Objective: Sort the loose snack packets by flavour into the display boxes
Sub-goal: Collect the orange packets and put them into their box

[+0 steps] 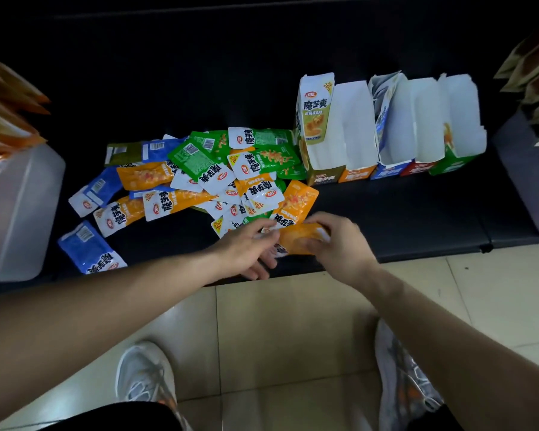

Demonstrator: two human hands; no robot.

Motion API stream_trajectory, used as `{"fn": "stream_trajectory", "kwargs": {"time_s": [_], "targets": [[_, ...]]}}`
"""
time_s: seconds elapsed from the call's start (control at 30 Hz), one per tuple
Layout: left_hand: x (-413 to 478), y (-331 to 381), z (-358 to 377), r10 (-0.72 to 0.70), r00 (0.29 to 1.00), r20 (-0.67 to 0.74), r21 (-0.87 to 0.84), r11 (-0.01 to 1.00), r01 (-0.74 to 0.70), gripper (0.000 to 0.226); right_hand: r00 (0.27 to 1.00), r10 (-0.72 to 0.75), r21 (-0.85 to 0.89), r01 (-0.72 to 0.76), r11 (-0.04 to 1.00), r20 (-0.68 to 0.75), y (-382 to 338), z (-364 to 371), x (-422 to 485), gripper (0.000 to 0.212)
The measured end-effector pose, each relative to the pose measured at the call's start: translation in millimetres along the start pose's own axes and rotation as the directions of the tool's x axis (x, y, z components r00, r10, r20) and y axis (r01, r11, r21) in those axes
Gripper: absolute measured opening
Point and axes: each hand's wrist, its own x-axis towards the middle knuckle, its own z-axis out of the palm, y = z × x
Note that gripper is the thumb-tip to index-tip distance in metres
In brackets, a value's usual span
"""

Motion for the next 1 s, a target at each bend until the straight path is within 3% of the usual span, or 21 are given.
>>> {"fn": "stream_trajectory", "kwargs": {"time_s": [0.1, 0.2, 0.27, 0.33, 0.4, 0.47, 0.53, 0.6, 0.67, 0.73, 0.83, 0.93, 1.0], "targets": [[-5, 11, -2, 0.062, 0.993, -0.098, -0.165, 0.983, -0.078, 0.022, 0.992, -0.121, 0.029, 0.122, 0.992, -0.022, -18, 20, -17, 0.024], [-5, 3, -15, 0.11, 0.959, -0.262, 0.0, 0.993, -0.114, 0.01, 0.981, -0.146, 0.045, 0.141, 0.989, 0.13, -26, 31, -25, 0.028], [-12, -5, -23, 0.129, 0.929, -0.346, 0.137, 0.987, -0.087, 0.016, 0.964, -0.11, 0.01, 0.111, 0.994, 0.241, -24, 34, -25, 0.037], [-22, -11, -29, 0.154, 0.914, -0.376, 0.235, 0.97, -0.067, 0.018, 0.976, -0.093, -0.034, 0.102, 0.994, 0.199, -15, 38, -13, 0.037], [-30, -20, -35, 0.165, 0.918, -0.361, 0.305, 0.951, -0.051, 0.026, 0.99, -0.088, -0.278, 0.115, 0.954, 0.108, 0, 43, 9, 0.045], [-36, -30, -43, 0.139, 0.928, -0.347, 0.308, 0.951, -0.027, 0.043, 0.991, -0.045, -0.529, 0.107, 0.842, 0.129, 14, 49, 30, 0.065], [-42, -40, -49, 0.096, 0.937, -0.336, 0.267, 0.964, -0.003, 0.068, 0.986, 0.002, -0.626, 0.105, 0.773, 0.168, 27, 56, 40, 0.074], [-45, -46, -54, 0.049, 0.942, -0.331, 0.236, 0.971, 0.033, 0.085, 0.989, -0.034, -0.655, 0.12, 0.746, 0.143, 37, 65, 34, 0.069], [-45, -48, -57, -0.004, 0.947, -0.321, 0.228, 0.97, 0.081, 0.079, 0.989, -0.116, -0.651, 0.146, 0.745, 0.089, 45, 69, 20, 0.056], [-42, -48, -60, -0.025, 0.955, -0.296, 0.266, 0.958, 0.107, 0.055, 0.985, -0.15, -0.66, 0.167, 0.733, 0.084, 53, 69, 10, 0.047], [-40, -45, -59, -0.001, 0.962, -0.272, 0.299, 0.95, 0.086, 0.037, 0.982, -0.151, -0.703, 0.189, 0.686, 0.117, 57, 58, 13, 0.053], [-42, -44, -55, 0.014, 0.965, -0.26, 0.268, 0.962, 0.058, 0.033, 0.948, -0.198, -0.81, 0.315, 0.495, 0.248, 52, 45, 27, 0.072], [-44, -46, -54, 0.006, 0.965, -0.263, 0.249, 0.966, 0.062, 0.032, 0.912, -0.208, -0.842, 0.407, 0.355, 0.353, 48, 39, 35, 0.07]]}}
